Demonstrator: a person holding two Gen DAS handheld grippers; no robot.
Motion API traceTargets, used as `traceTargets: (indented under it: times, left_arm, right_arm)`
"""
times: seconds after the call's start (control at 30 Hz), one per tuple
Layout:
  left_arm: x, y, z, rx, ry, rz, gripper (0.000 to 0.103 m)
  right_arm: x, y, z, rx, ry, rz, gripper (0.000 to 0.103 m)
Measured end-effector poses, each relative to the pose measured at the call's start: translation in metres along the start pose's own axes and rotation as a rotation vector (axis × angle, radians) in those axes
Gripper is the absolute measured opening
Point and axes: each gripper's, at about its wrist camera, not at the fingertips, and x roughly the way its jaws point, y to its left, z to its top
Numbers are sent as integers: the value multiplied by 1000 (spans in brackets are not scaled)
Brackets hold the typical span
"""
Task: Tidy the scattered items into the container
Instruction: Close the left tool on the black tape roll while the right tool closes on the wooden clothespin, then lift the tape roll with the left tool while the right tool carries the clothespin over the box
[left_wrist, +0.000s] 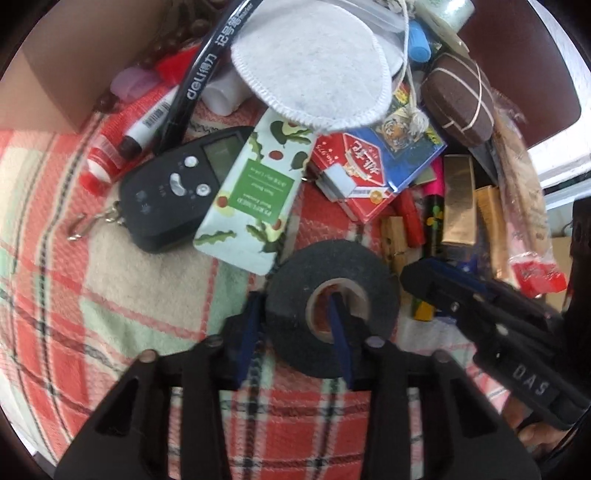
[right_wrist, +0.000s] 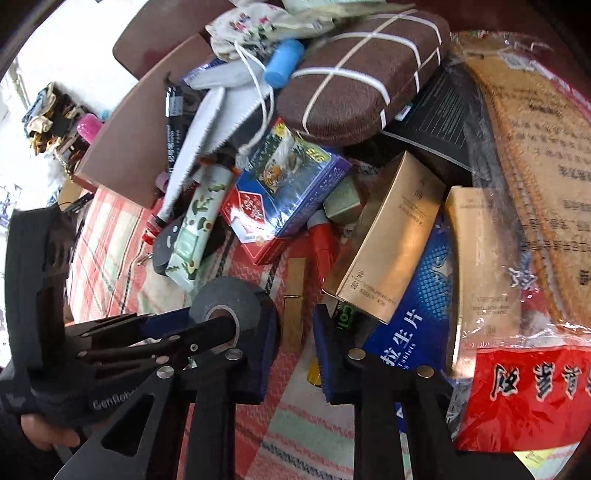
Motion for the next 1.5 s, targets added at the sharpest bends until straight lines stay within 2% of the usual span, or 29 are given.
traceTargets:
  times: [0.07,0.33,0.37,0.4,0.47,0.57,0.6,0.73,0.93,1.07,1.23,1.3,1.4,1.5]
  left_arm:
    - [-3,5,-3,-13,-7,-25,27]
    - [-1,9,-8,-6,15,-14,28]
    - [1,6,-6,4,18,-5,31]
    - [2,3,-5,15,18,0,38]
    - [6,-7,-4,42,16,23,43]
    - [7,-16,-8,95,-6,74,40]
    - [7,-16,-9,107,-15,87,28]
    - [-2,4,-12,19,-21,-5,27]
    - [-17,9,-30,-25,-23,-52,27]
    - [-40,3,-36,-26,-62,-79,27]
    - [-87,-11,-41,-14,-151,-78,27]
    - [-101,3,-20,-10,-187,-76,27]
    - [-132,4,-8,-18,-243,-68,27]
    - [-185,30,-20,-31,-302,-49,27]
  right_arm:
    - [5,4,0,-18,11,-13,22]
    - [21,12,1,-36,25,-46,19]
    - [22,12,1,-38,27,-50,19]
    - [22,12,2,-38,31,-55,18]
    - [23,11,4,-33,44,-62,14]
    - [22,8,7,-22,61,-55,14]
    - [19,9,6,-22,64,-52,14]
    - [1,5,-8,13,37,-27,13]
    - [-35,16,-24,3,-6,20,13]
    - [-58,29,-27,-7,-44,52,13]
    - [-93,40,-27,-24,-102,84,13]
    - [-109,48,-22,-42,-130,98,13]
    - [-122,66,-11,-76,-162,124,13]
    - [-132,93,2,-123,-193,162,13]
